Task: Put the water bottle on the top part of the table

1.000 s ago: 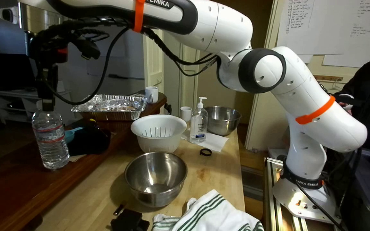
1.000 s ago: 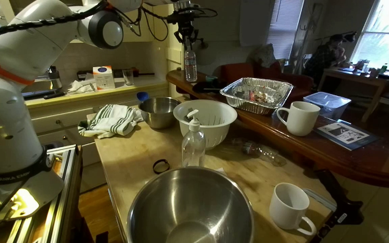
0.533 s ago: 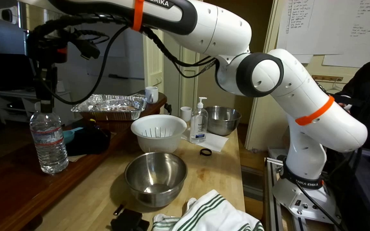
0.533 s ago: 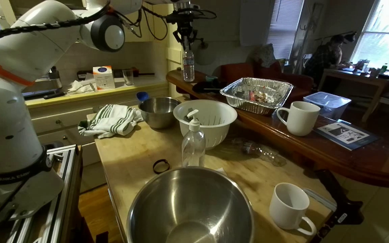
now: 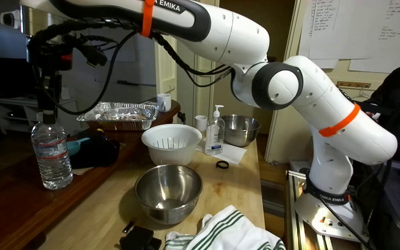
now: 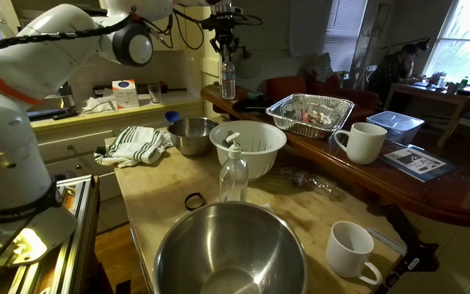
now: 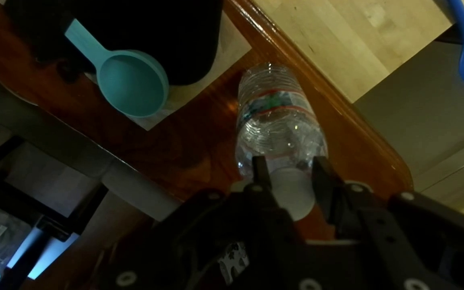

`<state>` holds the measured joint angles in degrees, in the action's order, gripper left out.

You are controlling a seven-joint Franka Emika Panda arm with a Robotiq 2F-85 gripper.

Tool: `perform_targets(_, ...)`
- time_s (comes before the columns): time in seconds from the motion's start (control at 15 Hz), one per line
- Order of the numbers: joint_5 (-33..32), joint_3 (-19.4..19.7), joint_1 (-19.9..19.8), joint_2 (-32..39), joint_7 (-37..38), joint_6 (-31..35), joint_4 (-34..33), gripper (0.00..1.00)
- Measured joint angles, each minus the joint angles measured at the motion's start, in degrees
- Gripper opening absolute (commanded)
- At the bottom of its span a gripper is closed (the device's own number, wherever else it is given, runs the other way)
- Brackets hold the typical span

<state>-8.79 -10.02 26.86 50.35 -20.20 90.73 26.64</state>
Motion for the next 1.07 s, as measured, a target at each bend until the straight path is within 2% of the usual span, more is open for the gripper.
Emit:
perform_targets(0.33, 0.26, 0.22, 0.05, -0.13, 0.0, 0.0, -0.6, 1.0)
perform_targets(0.87, 0.12, 1.6, 1.99, -4.91, 0.05, 0.0, -0.72, 0.99)
perform_targets(1.07, -2.2, 4.49, 3.09, -7.87, 4.82, 0.31, -0.78, 1.0)
